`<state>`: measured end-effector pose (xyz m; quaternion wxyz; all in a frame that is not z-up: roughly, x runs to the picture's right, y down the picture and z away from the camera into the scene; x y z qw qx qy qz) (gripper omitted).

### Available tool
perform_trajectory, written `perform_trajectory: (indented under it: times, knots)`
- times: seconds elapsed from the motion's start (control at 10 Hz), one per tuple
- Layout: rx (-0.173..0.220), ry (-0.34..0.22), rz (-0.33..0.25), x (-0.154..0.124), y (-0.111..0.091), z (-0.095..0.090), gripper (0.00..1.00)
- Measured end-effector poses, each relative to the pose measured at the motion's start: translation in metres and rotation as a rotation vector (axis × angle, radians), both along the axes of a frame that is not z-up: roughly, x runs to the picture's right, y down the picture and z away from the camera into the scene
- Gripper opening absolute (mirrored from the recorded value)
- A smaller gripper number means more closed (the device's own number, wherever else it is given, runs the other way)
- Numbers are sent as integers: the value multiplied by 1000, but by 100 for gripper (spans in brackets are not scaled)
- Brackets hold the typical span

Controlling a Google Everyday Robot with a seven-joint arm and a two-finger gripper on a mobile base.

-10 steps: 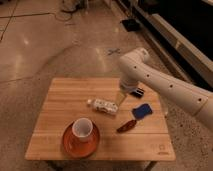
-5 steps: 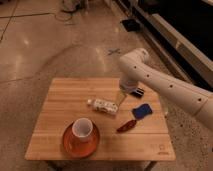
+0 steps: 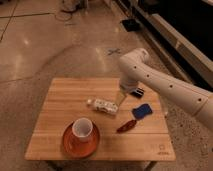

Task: Stand the bottle upright

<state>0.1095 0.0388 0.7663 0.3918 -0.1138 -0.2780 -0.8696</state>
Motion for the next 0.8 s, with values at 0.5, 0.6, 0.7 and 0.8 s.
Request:
perform_trajectory:
  times: [0.5,0.6,0.7,0.8]
  knots:
    - [-5,-18,-140,-20,3,20,80]
    - [-8,-24,-184,-26,5,27,80]
    - [-11,-30,-218,-33,7,33,80]
    - [-19,-41,-280,-46,10,44,80]
